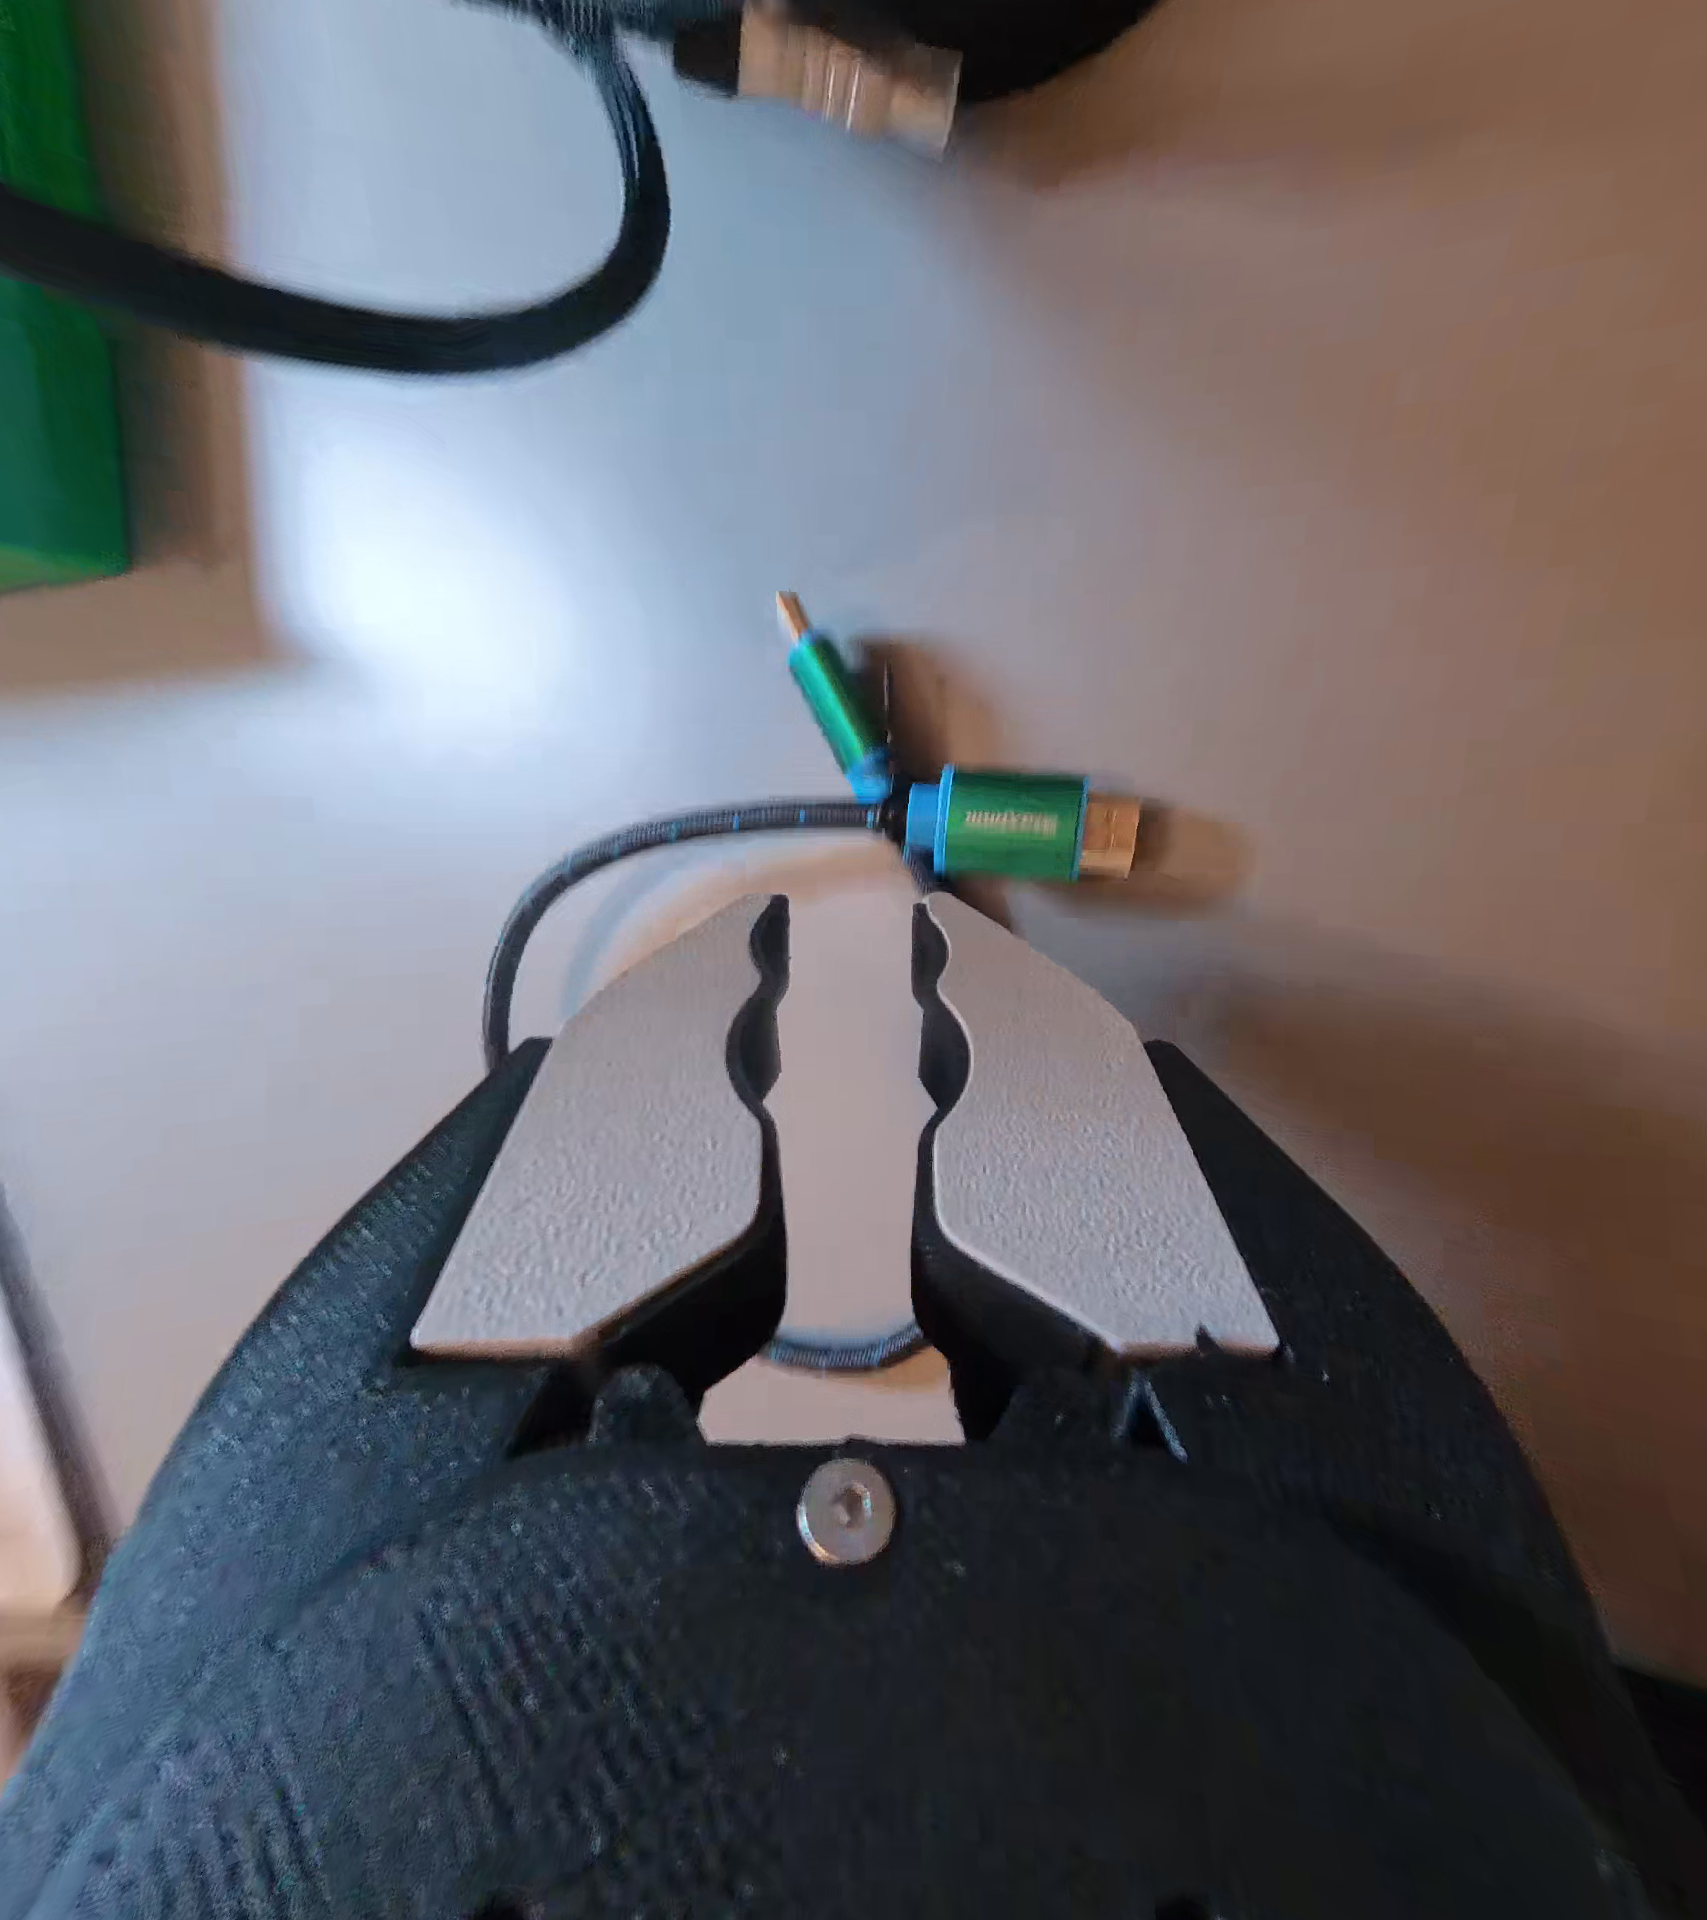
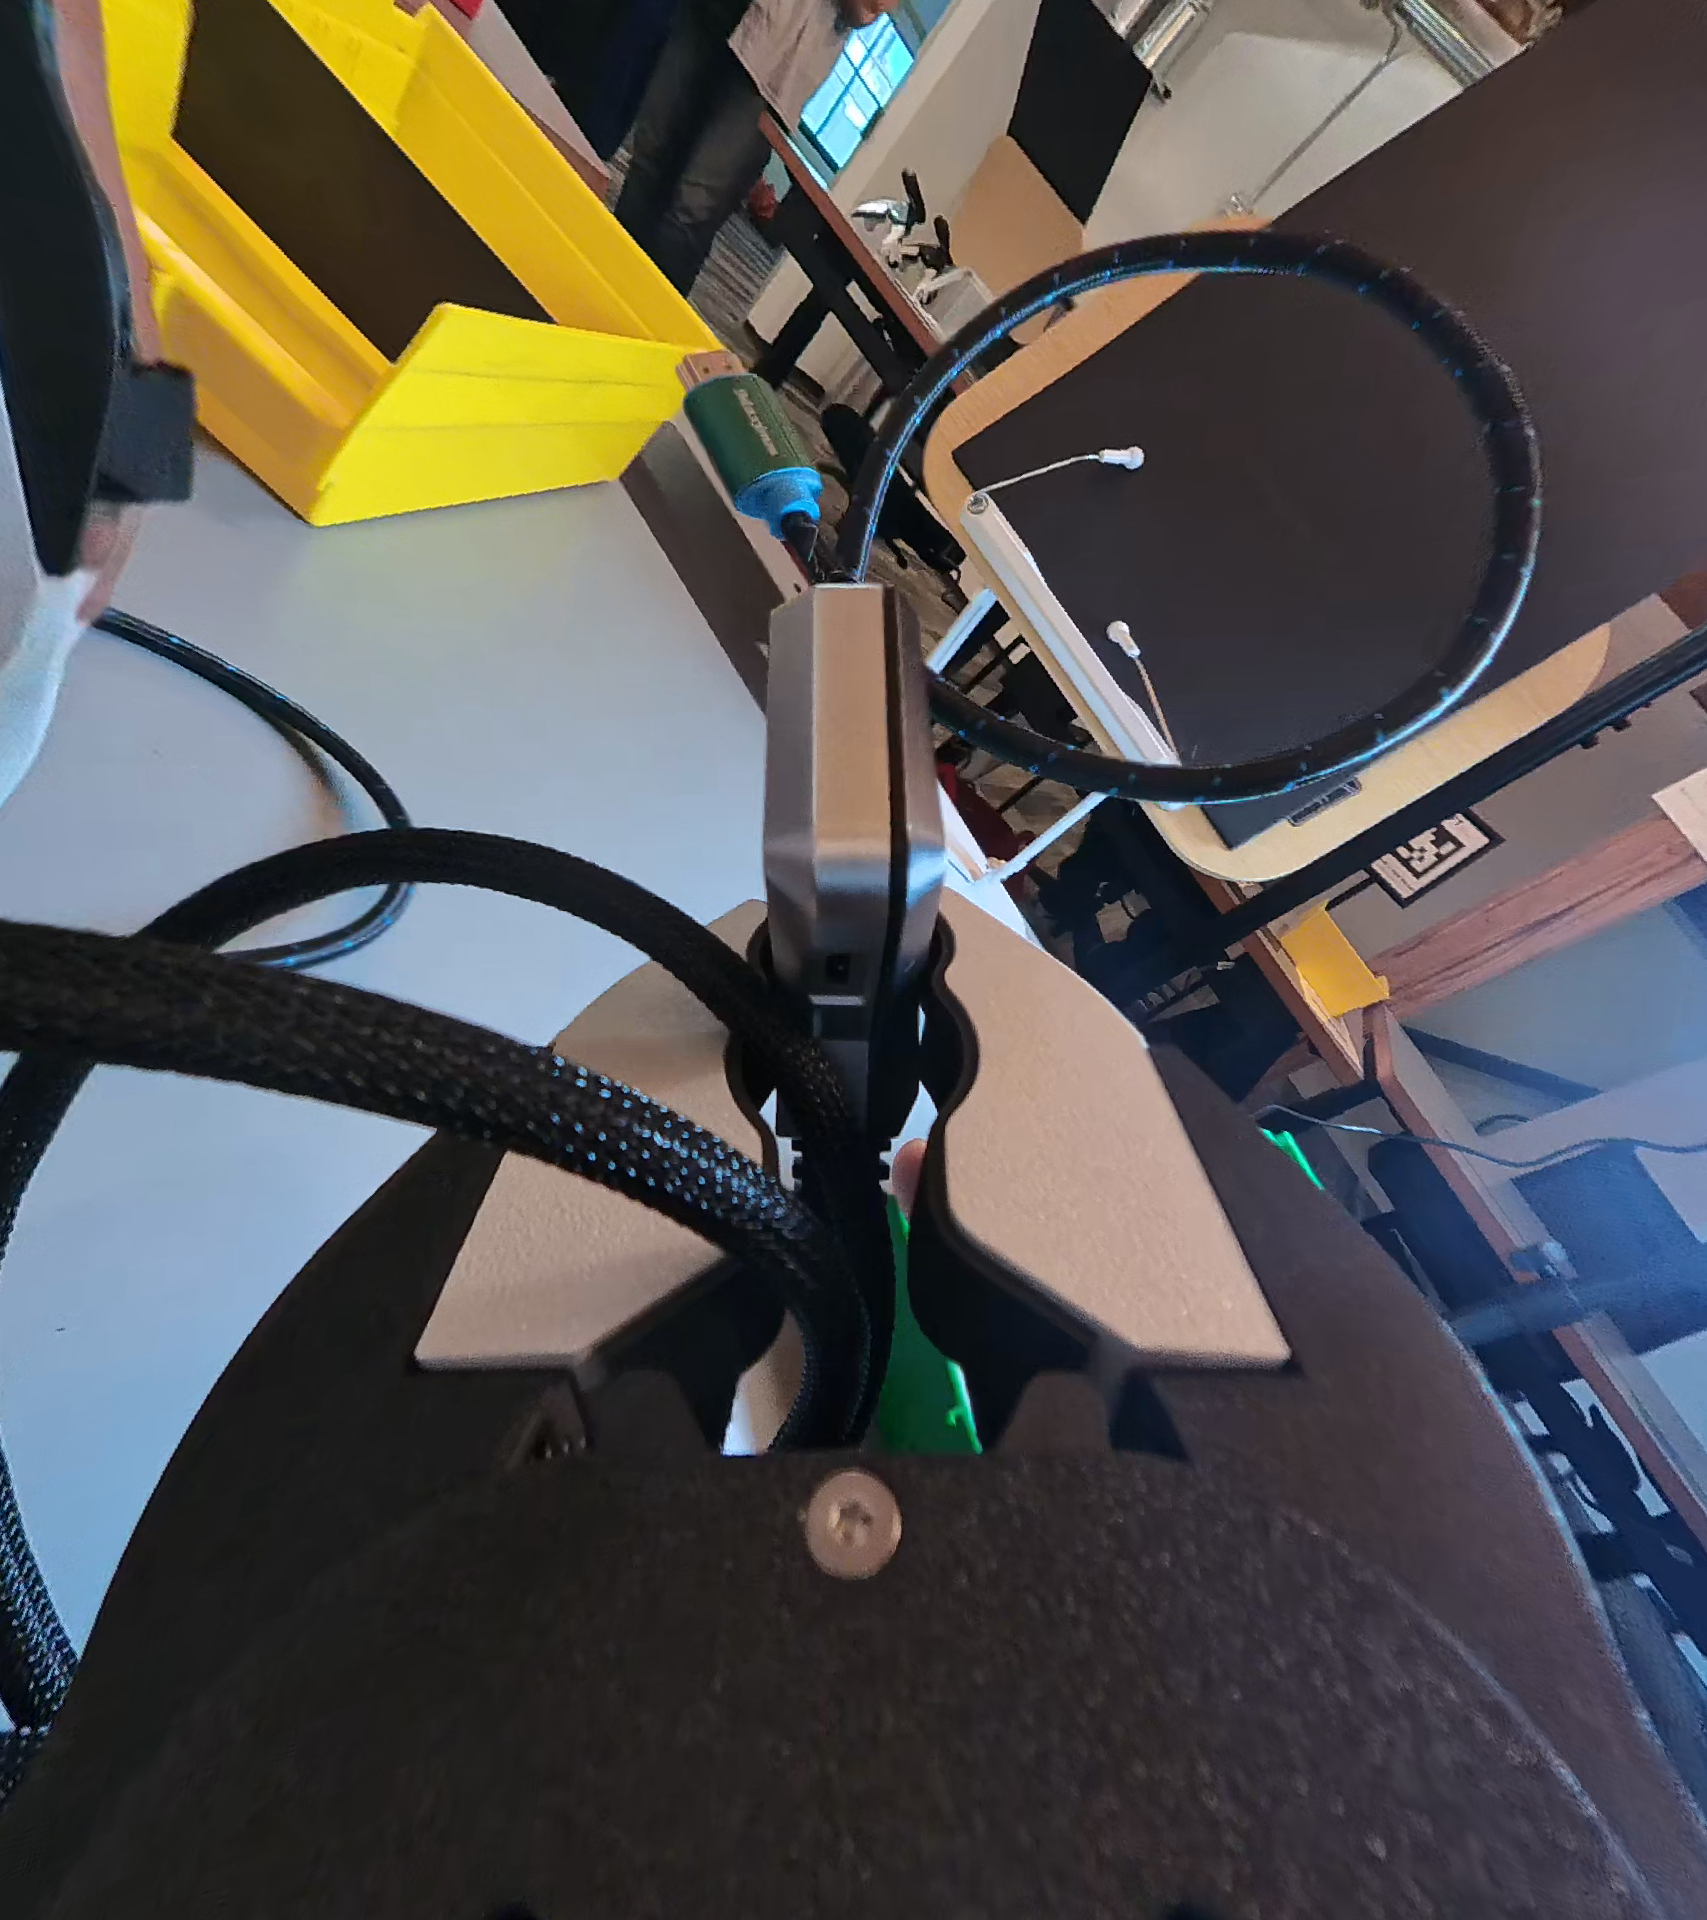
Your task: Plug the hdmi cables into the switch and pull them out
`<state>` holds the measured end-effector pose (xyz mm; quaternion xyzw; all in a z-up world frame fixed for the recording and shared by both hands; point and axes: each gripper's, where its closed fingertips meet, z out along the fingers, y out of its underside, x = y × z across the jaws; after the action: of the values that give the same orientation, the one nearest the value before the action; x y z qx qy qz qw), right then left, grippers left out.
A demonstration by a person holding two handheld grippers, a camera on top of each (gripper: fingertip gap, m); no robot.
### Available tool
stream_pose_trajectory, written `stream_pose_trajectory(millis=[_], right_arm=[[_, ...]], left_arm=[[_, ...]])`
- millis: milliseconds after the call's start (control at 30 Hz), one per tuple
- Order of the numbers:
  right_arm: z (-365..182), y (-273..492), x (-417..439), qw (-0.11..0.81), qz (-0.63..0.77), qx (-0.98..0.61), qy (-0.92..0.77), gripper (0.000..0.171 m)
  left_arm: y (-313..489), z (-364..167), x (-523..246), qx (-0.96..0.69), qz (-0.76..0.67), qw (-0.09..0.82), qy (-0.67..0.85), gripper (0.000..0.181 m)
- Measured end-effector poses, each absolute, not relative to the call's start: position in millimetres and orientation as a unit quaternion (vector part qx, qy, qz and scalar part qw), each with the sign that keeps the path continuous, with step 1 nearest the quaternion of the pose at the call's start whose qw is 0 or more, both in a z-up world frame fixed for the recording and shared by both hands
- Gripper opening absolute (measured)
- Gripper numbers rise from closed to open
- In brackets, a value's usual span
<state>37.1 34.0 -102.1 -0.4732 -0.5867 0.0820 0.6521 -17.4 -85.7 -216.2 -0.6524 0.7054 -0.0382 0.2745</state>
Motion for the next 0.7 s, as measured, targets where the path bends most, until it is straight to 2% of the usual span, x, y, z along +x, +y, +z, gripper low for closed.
stream_pose_trajectory(millis=[67,133,267,333,433,567,700], right_arm=[[-97.6,38.2,43.1,0.658,0.077,-0.477,-0.577,0.024],[-93.7,42.3,50.2,0.664,0.082,-0.483,-0.565,0.024],[-91.4,48.5,59.5,0.667,0.098,-0.492,-0.551,0.023],[-91.8,49.5,60.8,0.666,0.101,-0.492,-0.552,0.023],[-91.9,48.4,60.4,0.666,0.101,-0.489,-0.554,0.023],[-90.8,45.7,59.4,0.667,0.100,-0.485,-0.557,0.023],[-95.0,43.8,57.4,0.663,0.103,-0.482,-0.564,0.023]], left_arm=[[-88.3,-213.0,-0.3,-0.671,-0.104,0.256,0.688,0.023],[-93.3,-218.2,5.3,-0.692,-0.144,0.209,0.675,0.035],[-85.2,-235.5,8.6,-0.721,-0.131,0.194,0.653,0.038],[-82.5,-245.6,3.9,-0.734,-0.103,0.184,0.646,0.034],[-80.6,-246.0,3.0,-0.757,-0.104,0.186,0.618,0.019],[-77.1,-245.6,-2.1,-0.763,-0.085,0.203,0.607,0.017],[-63.6,-242.9,-14.3,-0.745,-0.004,0.262,0.614,0.014]])
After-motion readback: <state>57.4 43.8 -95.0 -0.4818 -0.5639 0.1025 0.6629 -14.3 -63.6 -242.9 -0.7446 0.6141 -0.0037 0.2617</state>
